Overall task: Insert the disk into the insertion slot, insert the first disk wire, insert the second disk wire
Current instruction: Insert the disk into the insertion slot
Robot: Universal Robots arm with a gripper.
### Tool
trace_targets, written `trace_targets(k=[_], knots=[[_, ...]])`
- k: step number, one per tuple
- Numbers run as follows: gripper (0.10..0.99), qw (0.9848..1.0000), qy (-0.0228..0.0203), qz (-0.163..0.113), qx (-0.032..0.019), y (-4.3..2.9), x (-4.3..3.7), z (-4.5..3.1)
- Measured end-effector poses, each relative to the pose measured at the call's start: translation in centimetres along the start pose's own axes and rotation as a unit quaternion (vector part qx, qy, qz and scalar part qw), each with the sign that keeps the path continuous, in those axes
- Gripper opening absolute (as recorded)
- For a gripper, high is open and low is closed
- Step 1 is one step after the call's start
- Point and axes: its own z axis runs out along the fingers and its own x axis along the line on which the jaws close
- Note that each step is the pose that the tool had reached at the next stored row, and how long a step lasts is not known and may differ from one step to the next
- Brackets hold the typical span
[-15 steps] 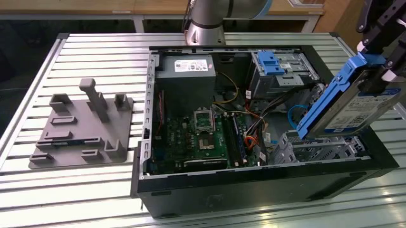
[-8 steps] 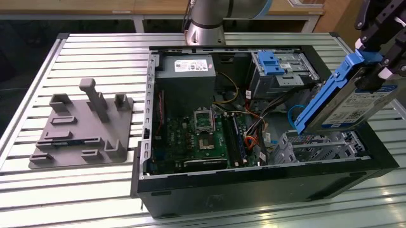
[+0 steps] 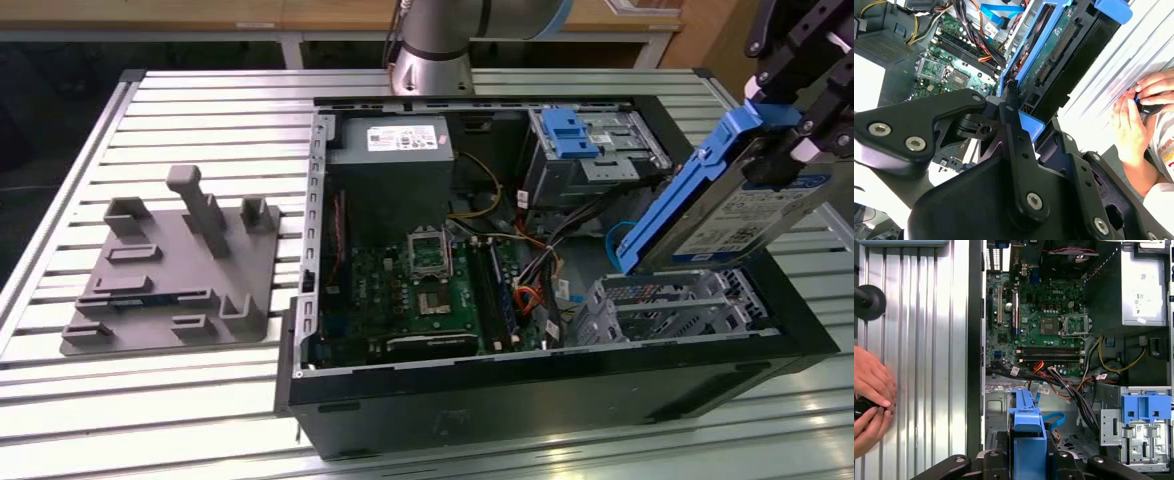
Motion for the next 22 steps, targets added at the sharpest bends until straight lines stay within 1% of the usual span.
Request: trace_targets(k=[3, 10, 13, 19, 22], knots=[[0.365, 1.0, 0.0, 0.0, 0.0, -0.09, 0.0, 0.0], [0.365, 1.0, -0.0001, 0.0, 0.0, -0.59, 0.0, 0.02], [0.365, 1.0, -0.001, 0.0, 0.0, -0.68, -0.01, 0.03], [0.365, 1.0, -0.001, -0.003, -0.0002, -0.98, -0.01, 0.05], [0.365, 1.0, -0.0007, -0.006, -0.0004, -1.0, -0.01, 0.06]])
